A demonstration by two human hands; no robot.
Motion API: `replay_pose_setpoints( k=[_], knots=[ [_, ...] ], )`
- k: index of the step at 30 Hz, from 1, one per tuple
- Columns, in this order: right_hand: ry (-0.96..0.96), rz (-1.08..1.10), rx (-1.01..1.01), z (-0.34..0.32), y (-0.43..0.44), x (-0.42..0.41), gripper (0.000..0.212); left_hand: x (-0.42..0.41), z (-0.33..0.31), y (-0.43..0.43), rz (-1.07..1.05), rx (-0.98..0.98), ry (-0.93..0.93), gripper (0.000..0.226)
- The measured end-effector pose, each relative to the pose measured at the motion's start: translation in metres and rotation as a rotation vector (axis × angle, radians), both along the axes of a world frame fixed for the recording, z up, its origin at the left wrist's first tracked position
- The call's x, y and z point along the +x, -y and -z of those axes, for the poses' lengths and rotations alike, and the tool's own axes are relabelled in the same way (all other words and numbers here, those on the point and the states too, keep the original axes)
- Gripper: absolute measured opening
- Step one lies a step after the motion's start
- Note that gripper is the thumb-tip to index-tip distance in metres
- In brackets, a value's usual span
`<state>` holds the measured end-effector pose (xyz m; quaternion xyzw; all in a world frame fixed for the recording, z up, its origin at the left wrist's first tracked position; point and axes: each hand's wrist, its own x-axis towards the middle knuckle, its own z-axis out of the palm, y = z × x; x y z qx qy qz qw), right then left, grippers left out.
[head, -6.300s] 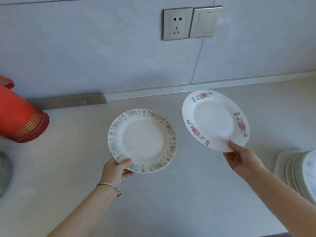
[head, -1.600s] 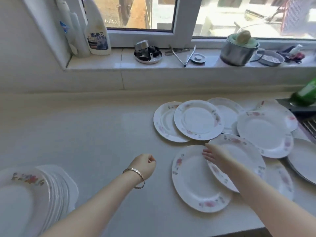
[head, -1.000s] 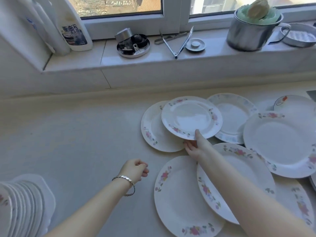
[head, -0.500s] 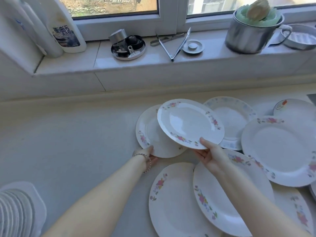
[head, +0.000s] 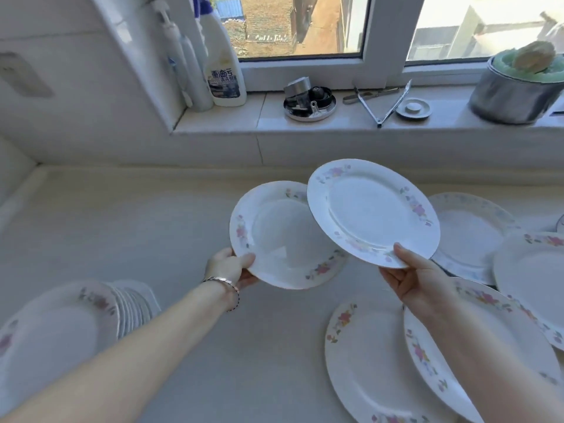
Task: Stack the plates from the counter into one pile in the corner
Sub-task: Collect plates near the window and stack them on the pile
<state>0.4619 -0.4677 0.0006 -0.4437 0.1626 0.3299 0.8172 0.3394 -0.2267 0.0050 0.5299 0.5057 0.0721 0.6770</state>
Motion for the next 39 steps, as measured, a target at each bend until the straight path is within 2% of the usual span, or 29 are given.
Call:
replay_pose_setpoints(
  k=[7,18,29,33,39],
  knots=[
    [-0.005,-0.163,0.041,-0.022,-0.086,-0.062,0.015,-0.149,-0.029,-0.089,-0.133,0.042,0.074,0.018],
    [-0.030,-0.471,-0.029,-0.020,-0.229,-0.170,0.015,-0.324,-0.009,-0.176,-0.298,0.018,-0.020,0.017],
    [0.017,-0.507,-0.097,-0.014,-0.272,-0.199,0.018,-0.367,0.009,-0.209,-0.221,-0.031,-0.151,0.018],
    [0.034,-0.520,-0.135,-0.011,-0.278,-0.202,0.018,-0.368,0.008,-0.216,-0.093,0.045,-0.321,0.012],
    [0.040,-0.538,-0.181,-0.008,-0.282,-0.198,0.019,-0.362,0.004,-0.218,0.157,0.241,-0.582,0.024]
  ],
)
